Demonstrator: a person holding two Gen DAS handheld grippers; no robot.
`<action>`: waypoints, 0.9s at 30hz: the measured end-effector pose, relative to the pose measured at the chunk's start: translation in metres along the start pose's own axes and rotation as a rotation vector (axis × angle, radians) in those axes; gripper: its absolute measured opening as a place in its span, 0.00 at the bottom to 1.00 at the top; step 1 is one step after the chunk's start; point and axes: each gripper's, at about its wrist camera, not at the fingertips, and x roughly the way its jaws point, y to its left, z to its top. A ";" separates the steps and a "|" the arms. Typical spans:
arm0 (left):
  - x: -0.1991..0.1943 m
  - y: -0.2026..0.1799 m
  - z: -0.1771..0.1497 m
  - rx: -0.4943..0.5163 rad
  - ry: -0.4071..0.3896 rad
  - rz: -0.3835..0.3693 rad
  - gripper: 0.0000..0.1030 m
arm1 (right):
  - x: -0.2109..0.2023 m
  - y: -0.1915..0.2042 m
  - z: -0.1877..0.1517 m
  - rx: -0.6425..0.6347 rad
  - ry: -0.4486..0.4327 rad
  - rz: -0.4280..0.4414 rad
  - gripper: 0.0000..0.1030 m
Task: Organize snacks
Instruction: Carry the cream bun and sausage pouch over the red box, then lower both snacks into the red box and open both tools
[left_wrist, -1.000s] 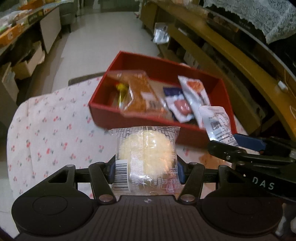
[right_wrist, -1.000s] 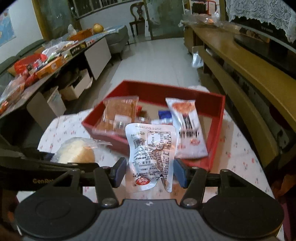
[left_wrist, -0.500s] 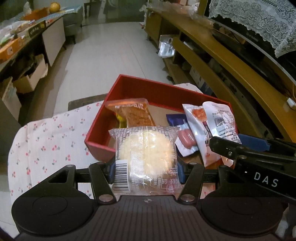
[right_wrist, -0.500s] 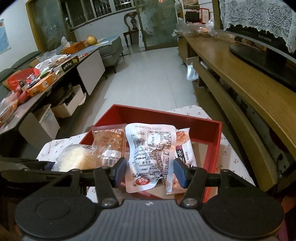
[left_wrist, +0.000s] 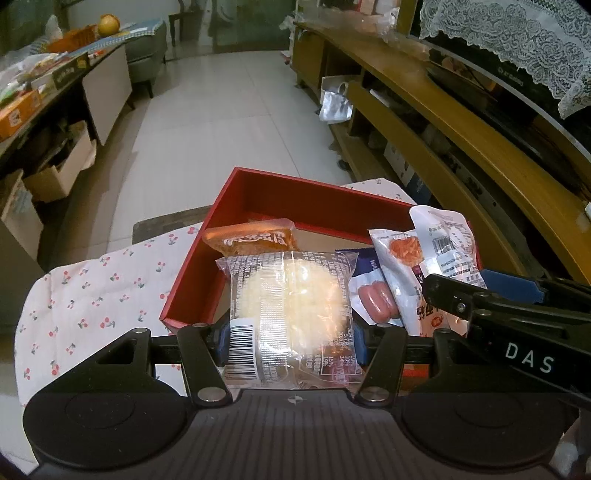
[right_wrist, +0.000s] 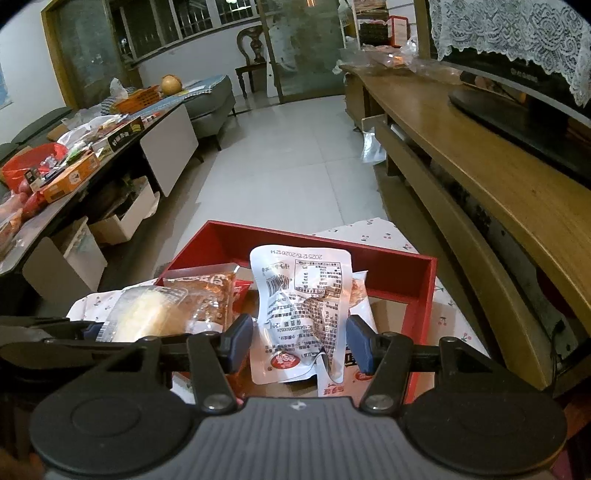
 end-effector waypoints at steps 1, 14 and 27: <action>0.001 0.000 0.000 0.001 0.001 0.002 0.62 | 0.001 -0.001 0.000 -0.001 0.001 -0.003 0.76; 0.015 -0.004 0.006 0.018 0.002 0.021 0.61 | 0.018 -0.004 0.004 -0.001 0.015 -0.021 0.76; 0.054 -0.005 0.014 0.020 0.025 0.022 0.61 | 0.053 -0.014 0.007 0.007 0.062 -0.052 0.76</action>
